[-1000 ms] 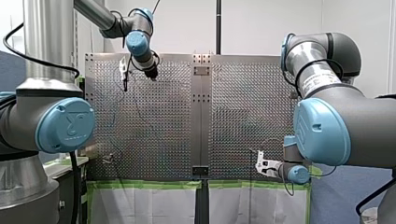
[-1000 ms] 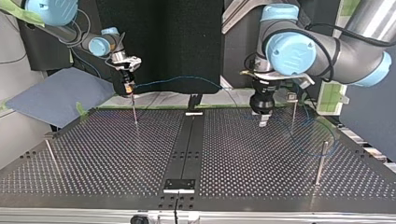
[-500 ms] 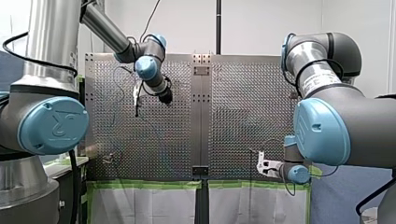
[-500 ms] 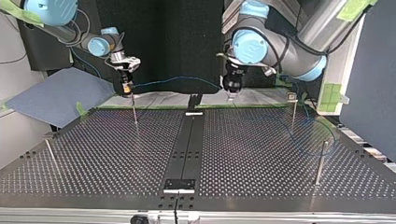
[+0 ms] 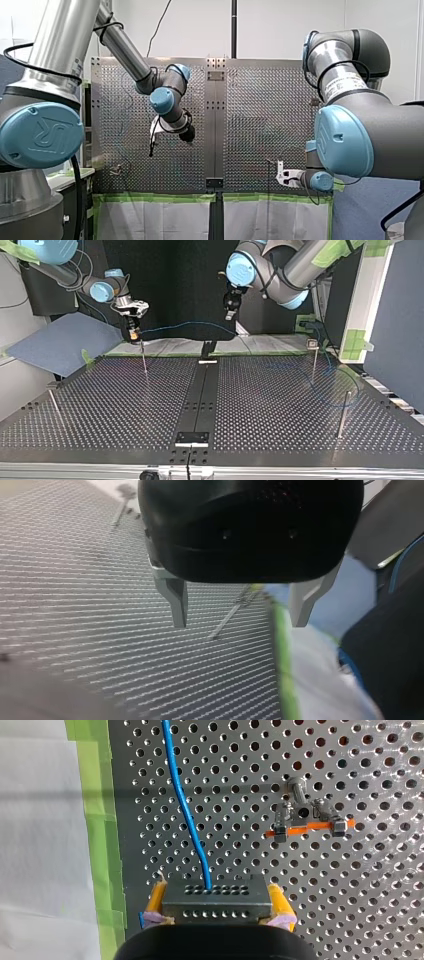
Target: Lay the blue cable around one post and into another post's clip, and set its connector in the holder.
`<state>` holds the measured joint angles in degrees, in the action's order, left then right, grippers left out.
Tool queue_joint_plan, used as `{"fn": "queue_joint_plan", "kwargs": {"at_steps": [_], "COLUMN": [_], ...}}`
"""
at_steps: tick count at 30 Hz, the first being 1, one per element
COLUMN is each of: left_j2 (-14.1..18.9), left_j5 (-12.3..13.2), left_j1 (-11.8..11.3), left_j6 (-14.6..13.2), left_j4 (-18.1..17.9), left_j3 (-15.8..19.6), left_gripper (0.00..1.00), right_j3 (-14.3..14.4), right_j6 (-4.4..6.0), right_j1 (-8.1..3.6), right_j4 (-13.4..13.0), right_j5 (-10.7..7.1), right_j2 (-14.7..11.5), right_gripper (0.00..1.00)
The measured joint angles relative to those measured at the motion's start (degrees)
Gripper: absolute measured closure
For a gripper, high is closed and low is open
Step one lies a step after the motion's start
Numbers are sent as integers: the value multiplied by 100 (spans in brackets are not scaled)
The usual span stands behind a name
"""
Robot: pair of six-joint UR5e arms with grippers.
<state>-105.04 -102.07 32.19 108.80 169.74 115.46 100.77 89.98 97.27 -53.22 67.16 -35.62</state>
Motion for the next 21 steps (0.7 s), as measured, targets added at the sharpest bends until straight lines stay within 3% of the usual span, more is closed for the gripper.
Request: {"fn": "queue_joint_plan", "kwargs": {"at_steps": [13,21], "left_j2": [-682,-1121], "left_j5": [-168,-227], "left_j1": [682,1121], "left_j6": [75,103], "left_j4": [-684,-1122], "left_j3": [659,524], "left_gripper": [0,0], "right_j3": [-1,-1], "right_j6": [4,24], "right_j1": [30,56], "right_j4": [4,5], "right_j5": [-1,-4], "right_j2": [0,3], "right_gripper": [98,98]}}
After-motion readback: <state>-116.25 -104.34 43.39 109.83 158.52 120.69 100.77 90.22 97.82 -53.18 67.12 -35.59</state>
